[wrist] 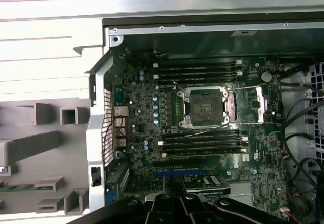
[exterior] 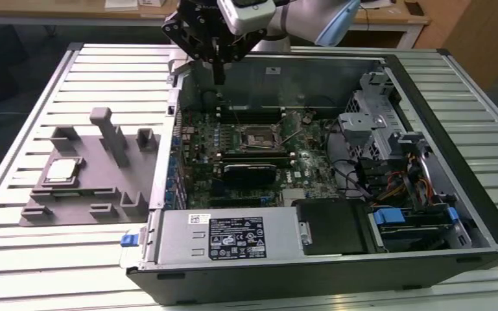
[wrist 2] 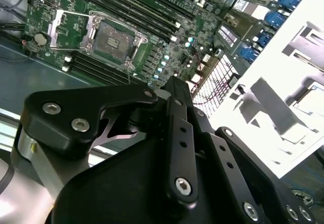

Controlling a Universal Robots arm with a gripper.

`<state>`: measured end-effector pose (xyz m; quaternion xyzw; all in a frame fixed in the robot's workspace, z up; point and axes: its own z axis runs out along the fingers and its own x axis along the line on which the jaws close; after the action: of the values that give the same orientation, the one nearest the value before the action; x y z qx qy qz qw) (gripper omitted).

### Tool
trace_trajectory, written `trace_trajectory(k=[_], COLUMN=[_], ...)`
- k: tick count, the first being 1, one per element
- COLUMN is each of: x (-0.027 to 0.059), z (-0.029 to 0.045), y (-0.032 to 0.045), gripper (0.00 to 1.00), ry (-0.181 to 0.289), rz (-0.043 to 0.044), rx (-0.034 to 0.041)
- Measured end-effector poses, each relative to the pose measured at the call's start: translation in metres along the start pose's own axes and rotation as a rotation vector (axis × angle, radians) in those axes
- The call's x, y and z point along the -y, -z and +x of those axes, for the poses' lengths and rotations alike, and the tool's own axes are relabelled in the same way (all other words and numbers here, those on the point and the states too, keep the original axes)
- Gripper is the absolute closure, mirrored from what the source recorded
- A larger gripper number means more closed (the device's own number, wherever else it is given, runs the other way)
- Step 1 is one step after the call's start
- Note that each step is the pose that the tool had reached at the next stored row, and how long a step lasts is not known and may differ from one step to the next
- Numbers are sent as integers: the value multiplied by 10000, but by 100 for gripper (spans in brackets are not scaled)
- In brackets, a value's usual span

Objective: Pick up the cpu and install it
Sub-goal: 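Reach for the cpu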

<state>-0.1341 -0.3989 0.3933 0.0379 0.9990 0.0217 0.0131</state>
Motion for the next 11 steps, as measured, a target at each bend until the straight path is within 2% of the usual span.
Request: trace_trajectory(k=[11], x=[13], z=[173], y=[5], gripper=[89], ry=[0], rz=[0], rx=[1])
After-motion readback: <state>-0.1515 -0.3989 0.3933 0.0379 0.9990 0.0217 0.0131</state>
